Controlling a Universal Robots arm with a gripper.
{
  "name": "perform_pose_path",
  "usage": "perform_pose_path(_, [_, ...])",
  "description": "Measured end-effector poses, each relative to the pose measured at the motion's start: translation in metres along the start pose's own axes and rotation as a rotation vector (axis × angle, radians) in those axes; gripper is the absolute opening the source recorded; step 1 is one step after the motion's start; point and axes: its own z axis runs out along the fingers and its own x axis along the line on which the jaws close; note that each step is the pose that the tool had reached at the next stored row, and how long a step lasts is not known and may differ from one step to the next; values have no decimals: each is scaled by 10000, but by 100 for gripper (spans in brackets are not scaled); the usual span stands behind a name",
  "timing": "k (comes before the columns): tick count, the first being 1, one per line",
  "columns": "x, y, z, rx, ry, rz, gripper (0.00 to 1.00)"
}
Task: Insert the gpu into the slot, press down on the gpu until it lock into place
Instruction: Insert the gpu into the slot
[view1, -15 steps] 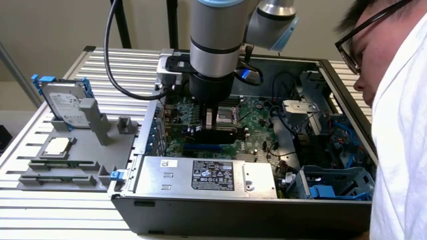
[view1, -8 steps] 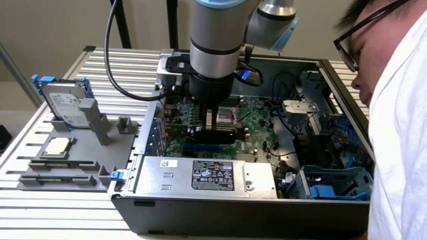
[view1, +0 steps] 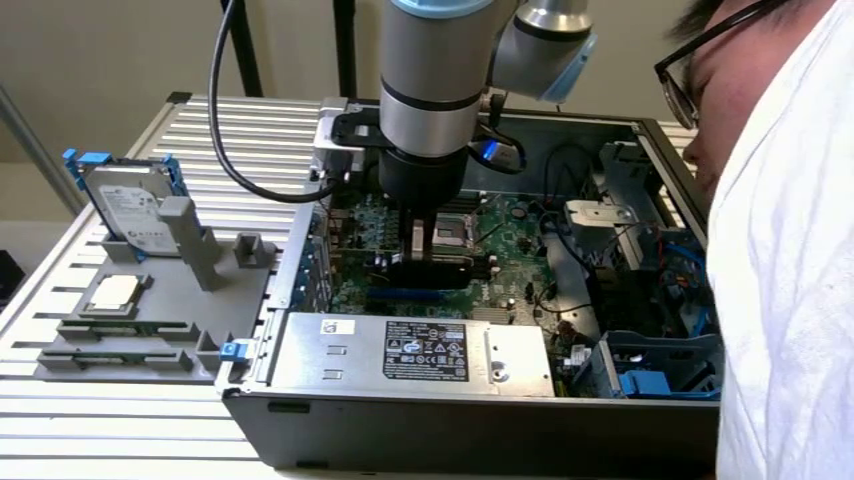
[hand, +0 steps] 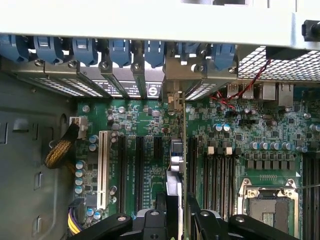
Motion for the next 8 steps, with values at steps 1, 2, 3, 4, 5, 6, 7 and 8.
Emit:
perform_pose_path(1, [0, 0, 1, 1, -1, 10, 26])
perform_pose_path(2, [0, 0, 1, 1, -1, 23, 26])
perform_pose_path(3, [0, 0, 2, 2, -1, 36, 26])
perform_pose_path(4, [0, 0, 2, 3, -1, 49, 26])
perform_pose_path(5, [0, 0, 2, 3, -2, 58, 26])
perform_pose_path(6, [0, 0, 3, 4, -2, 63, 26])
perform_pose_path(7, [0, 0, 3, 3, -1, 65, 26])
perform_pose_path(8, [0, 0, 3, 4, -1, 67, 26])
